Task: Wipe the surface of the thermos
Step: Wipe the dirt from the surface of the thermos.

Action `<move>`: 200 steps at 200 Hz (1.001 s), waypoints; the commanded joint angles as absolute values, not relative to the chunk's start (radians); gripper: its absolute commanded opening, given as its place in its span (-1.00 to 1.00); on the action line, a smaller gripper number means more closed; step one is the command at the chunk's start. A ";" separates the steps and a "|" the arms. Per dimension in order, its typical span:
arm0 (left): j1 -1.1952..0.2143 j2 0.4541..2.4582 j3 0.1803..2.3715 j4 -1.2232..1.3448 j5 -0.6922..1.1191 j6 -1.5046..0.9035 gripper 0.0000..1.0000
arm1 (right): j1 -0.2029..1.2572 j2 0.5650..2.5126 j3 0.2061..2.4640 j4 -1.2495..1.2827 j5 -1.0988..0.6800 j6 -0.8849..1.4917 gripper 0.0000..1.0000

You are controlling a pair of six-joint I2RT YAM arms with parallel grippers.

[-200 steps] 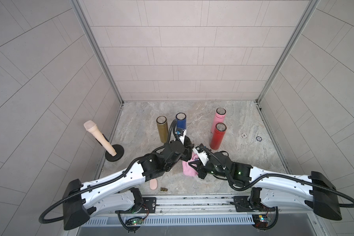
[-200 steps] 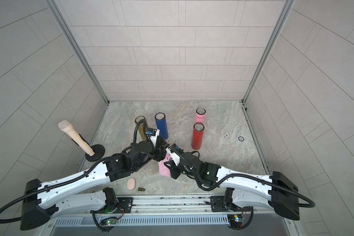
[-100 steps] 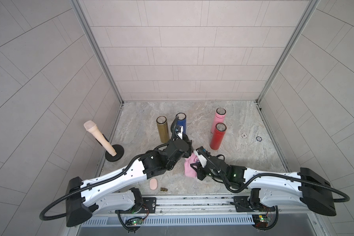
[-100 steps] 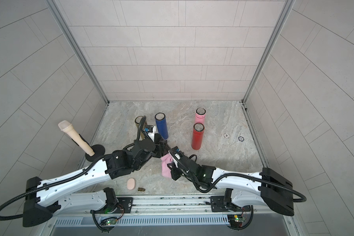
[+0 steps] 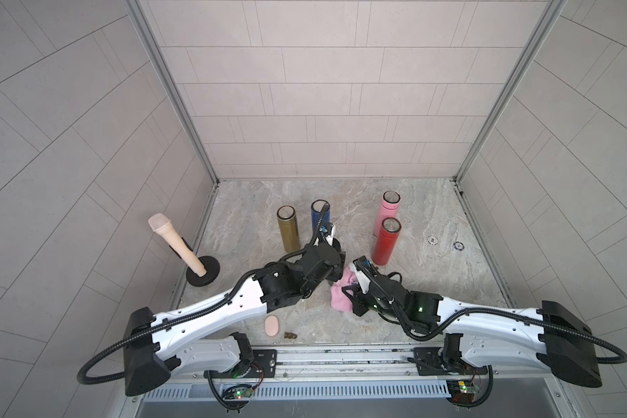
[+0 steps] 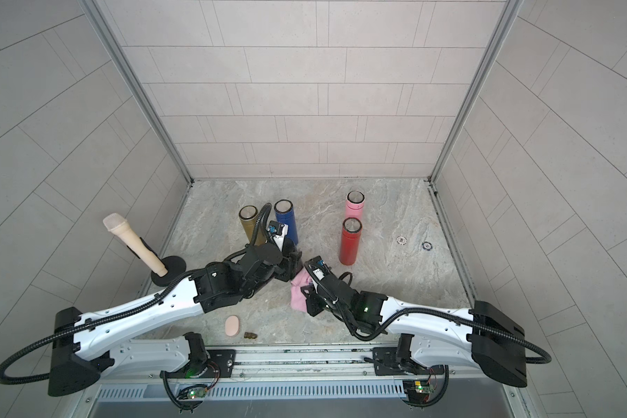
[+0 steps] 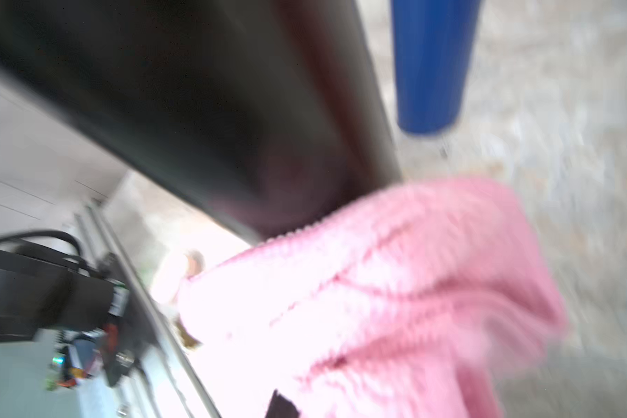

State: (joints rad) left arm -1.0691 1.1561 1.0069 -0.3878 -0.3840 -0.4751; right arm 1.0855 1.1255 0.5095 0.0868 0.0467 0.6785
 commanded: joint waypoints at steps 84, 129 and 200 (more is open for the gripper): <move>-0.905 1.089 0.932 -0.265 0.283 -0.093 -1.00 | 0.685 0.962 0.440 0.197 -0.525 0.753 -1.00; -0.904 1.095 0.843 -0.179 0.386 0.042 -1.00 | 0.665 0.870 0.535 0.216 -0.646 0.787 -1.00; -0.905 1.081 0.807 -0.106 0.454 0.154 -1.00 | 0.658 0.905 0.372 0.198 -0.650 0.763 -1.00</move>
